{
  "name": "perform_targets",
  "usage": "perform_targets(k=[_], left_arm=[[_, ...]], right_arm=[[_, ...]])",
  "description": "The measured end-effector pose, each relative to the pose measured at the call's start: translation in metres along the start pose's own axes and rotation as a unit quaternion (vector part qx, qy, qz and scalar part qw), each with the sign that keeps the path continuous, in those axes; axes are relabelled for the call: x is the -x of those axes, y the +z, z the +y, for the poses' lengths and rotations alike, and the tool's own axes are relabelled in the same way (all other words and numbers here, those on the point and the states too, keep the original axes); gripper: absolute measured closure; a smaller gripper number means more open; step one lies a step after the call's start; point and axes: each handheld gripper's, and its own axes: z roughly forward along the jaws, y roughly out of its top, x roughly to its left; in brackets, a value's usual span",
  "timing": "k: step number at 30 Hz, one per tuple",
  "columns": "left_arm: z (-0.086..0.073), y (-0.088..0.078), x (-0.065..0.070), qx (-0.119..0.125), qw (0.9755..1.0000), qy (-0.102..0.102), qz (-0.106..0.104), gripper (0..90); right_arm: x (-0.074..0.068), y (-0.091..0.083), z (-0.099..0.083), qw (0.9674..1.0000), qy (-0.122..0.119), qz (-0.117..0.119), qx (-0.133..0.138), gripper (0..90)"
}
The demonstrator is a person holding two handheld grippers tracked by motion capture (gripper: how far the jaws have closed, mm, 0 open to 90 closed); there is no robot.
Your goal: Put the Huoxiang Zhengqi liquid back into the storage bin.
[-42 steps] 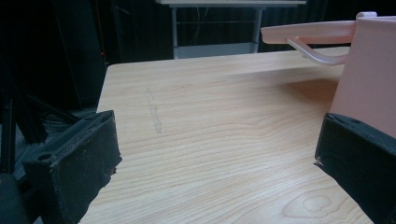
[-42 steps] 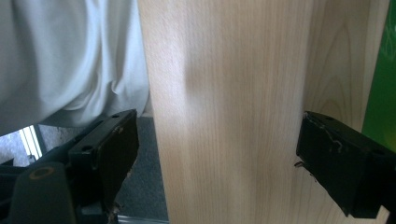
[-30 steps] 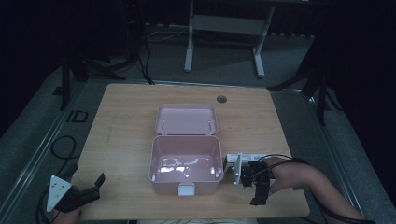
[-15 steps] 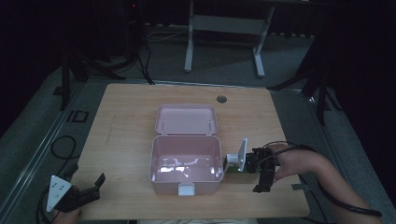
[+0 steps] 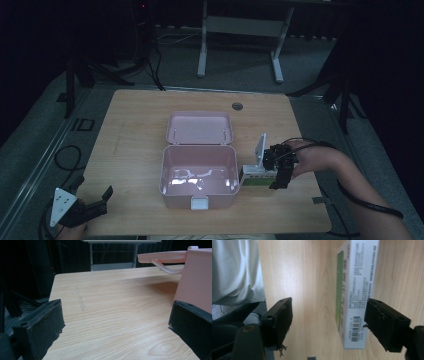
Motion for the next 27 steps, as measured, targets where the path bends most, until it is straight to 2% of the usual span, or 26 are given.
perform_targets(k=[6,14,21,27], left_arm=[[0.000,0.000,0.000,-0.001,1.0000,0.001,-0.002,0.0],[0.000,0.000,0.000,0.000,1.0000,0.001,-0.003,0.0],[0.000,0.000,0.000,-0.001,1.0000,0.002,-0.004,0.0],[-0.001,0.000,0.001,-0.001,1.0000,0.002,-0.005,0.0]], right_arm=[[0.015,0.008,0.001,1.0000,0.001,-0.009,-0.003,28.7],[0.031,0.021,0.001,0.9994,0.013,-0.023,-0.024,32.5],[0.037,0.034,0.002,0.9996,0.016,-0.015,-0.018,34.7],[0.041,0.045,0.001,0.9996,0.023,0.003,-0.017,42.3]])
